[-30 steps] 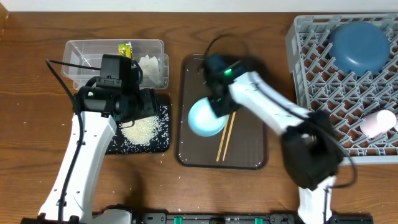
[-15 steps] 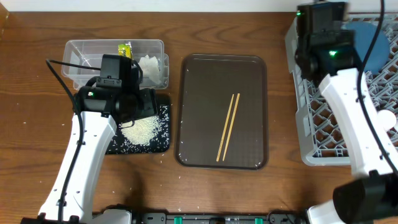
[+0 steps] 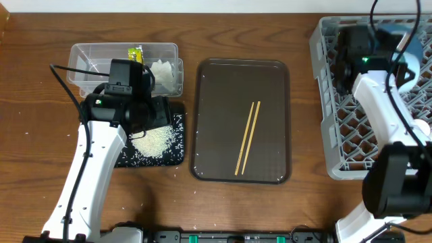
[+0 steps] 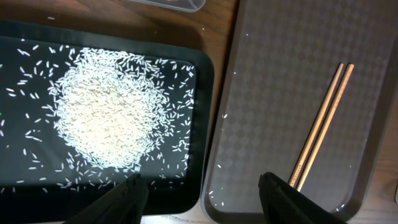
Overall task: Sort waste into correct bins and load items into the dishwasher rack
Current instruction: 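Carry the light-blue bowl into the dish rack and release it, then reach the right gripper to the chopsticks and pinch one chopstick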
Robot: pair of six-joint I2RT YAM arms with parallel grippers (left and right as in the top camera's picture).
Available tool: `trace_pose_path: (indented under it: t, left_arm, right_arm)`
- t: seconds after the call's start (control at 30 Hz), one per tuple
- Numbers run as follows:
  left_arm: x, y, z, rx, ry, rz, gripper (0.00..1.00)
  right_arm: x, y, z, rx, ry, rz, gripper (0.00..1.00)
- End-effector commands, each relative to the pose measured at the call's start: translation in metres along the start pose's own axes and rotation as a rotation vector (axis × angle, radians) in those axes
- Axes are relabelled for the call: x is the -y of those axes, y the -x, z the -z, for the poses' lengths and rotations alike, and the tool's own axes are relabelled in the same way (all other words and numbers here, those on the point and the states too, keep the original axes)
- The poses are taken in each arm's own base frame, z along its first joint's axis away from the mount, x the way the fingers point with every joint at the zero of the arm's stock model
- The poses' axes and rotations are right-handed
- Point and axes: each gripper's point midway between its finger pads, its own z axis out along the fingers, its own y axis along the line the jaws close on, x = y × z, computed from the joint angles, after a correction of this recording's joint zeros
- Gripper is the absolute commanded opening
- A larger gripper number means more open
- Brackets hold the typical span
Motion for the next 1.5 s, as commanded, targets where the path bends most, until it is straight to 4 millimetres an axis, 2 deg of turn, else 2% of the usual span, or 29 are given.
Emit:
trace_pose_path:
  t: [0.0, 0.23, 0.33, 0.4, 0.47, 0.57, 0.67, 0.8, 0.87, 0.93, 1.03, 1.13, 1.2, 1.47]
  left_arm:
    - [-0.005, -0.003, -0.003, -0.010, 0.018, -0.003, 0.62]
    - [-0.005, -0.003, -0.003, -0.010, 0.018, -0.003, 0.62]
    - [-0.005, -0.003, -0.003, -0.010, 0.018, -0.003, 0.62]
    - [-0.005, -0.003, -0.003, -0.010, 0.018, -0.004, 0.62]
    - [-0.005, -0.003, -0.003, -0.010, 0.018, -0.003, 0.62]
    - [-0.005, -0.003, -0.003, -0.010, 0.018, -0.004, 0.62]
    - [-0.005, -0.003, -0.003, -0.010, 0.018, -0.004, 0.62]
    - [-0.005, -0.003, -0.003, -0.010, 0.018, -0.004, 0.62]
    - [-0.005, -0.003, -0.003, -0.010, 0.018, -0.004, 0.62]
    - [-0.005, -0.003, -0.003, -0.010, 0.018, -0.004, 0.62]
    - [-0.005, -0.003, -0.003, -0.010, 0.018, -0.004, 0.62]
    - [-0.005, -0.003, -0.003, -0.009, 0.018, -0.004, 0.62]
    - [-0.005, -0.003, -0.003, -0.009, 0.018, -0.004, 0.63]
    - [-0.005, -0.003, -0.003, -0.010, 0.018, -0.004, 0.63]
  right_arm:
    - [-0.003, -0.017, -0.008, 0.002, -0.071, -0.005, 0.01]
    - [-0.029, -0.048, -0.010, -0.021, -0.001, 0.036, 0.01]
    - [-0.047, -0.054, 0.000, -0.027, 0.082, 0.060, 0.02]
    - [-0.059, -0.055, 0.010, -0.027, 0.146, 0.072, 0.06]
    - [-0.070, -0.057, 0.021, -0.026, 0.206, 0.091, 0.29]
    - [-0.080, -0.060, 0.037, -0.019, 0.263, 0.121, 0.56]
    - [-0.080, -0.059, 0.047, -0.018, 0.295, 0.097, 0.70]
    - [-0.079, -0.053, 0.064, -0.046, 0.457, 0.029, 0.79]
    - [-0.077, -0.046, 0.080, -0.057, 0.584, -0.018, 0.77]
    - [-0.078, -0.038, 0.106, -0.063, 0.775, -0.060, 0.75]
    - [-0.087, -0.033, 0.169, -0.060, 1.171, -0.030, 0.71]
    - [-0.092, -0.041, 0.225, -0.099, 1.461, 0.010, 0.67]
    - [-0.096, -0.054, 0.246, -0.141, 1.530, 0.050, 0.67]
    - [-0.134, -0.129, 0.299, -0.306, 1.513, 0.276, 0.67]
